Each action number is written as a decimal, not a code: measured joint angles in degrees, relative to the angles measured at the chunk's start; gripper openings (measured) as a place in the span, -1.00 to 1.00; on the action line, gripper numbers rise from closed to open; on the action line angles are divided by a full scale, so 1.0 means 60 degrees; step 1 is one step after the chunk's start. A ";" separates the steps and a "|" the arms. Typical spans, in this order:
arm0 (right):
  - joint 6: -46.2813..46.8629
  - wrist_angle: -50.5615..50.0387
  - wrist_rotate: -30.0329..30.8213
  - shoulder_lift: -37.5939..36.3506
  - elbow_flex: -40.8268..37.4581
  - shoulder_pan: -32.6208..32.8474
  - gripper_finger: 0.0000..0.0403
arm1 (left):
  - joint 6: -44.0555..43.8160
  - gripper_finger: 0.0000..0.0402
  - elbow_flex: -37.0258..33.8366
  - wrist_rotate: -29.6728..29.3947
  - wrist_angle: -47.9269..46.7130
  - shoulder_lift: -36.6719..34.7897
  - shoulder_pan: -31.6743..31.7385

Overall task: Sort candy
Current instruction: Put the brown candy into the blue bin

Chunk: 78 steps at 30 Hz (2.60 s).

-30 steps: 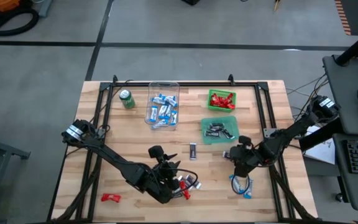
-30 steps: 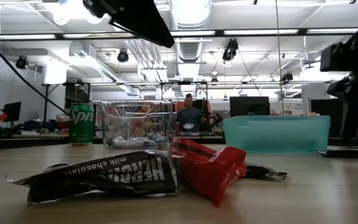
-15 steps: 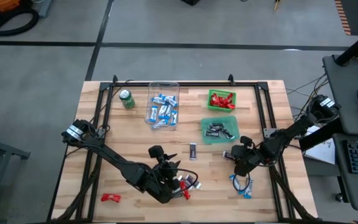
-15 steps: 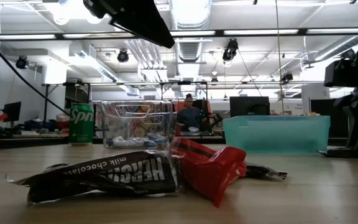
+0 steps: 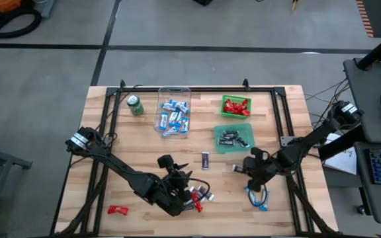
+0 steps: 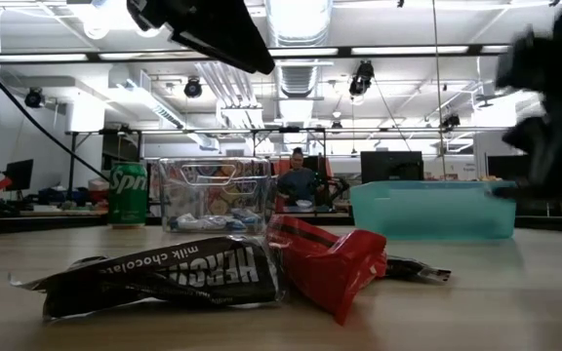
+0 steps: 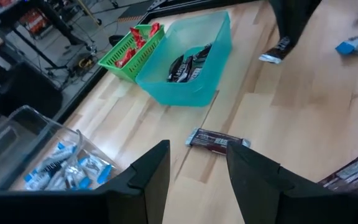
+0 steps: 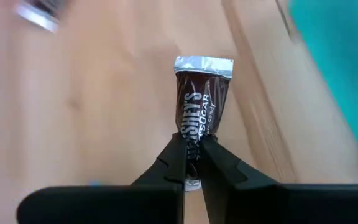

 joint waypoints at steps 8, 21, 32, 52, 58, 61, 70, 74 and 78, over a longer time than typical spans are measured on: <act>-0.2706 -0.0613 0.0314 -0.0024 0.2162 -0.0857 -0.91 | -0.0909 -0.29 0.0004 0.0009 0.0218 0.0000 -0.0002; -0.5366 -0.2853 0.0333 -0.0020 0.2877 -0.4952 -0.91 | -0.1920 -0.29 0.0004 0.0555 0.0284 0.0004 -0.0251; -0.4206 -0.3250 0.0307 -0.0020 0.2643 -0.6802 -0.81 | -0.2081 -0.29 0.0004 0.0556 0.0284 0.0004 -0.0393; -0.3638 -0.2889 0.0309 -0.0024 0.2830 -0.6798 -0.24 | -0.2316 -0.29 0.0004 -0.0224 0.0860 0.0078 -0.0336; -0.2705 -0.2822 0.0000 -0.0031 0.3000 -0.6635 -0.24 | -0.2124 -0.29 0.0014 -0.1453 0.2431 0.0953 -0.0128; -0.2455 -0.2817 -0.0104 -0.0031 0.2985 -0.6409 -0.24 | -0.2095 -0.29 0.0168 -0.1491 0.3093 0.1577 0.0116; -0.2196 -0.2199 -0.0088 -0.0031 0.2837 -0.5644 -0.24 | -0.3247 -0.20 0.0470 -0.2210 0.3849 0.3223 0.0721; -0.2189 -0.1863 -0.0020 -0.0031 0.2766 -0.5320 -0.24 | -0.3839 -0.08 0.0470 -0.2486 0.4126 0.3909 0.0831; -0.1988 -0.1646 0.0728 -0.0031 0.2692 -0.5027 -0.24 | -0.3816 0.00 0.0470 -0.2719 0.4504 0.4398 0.0869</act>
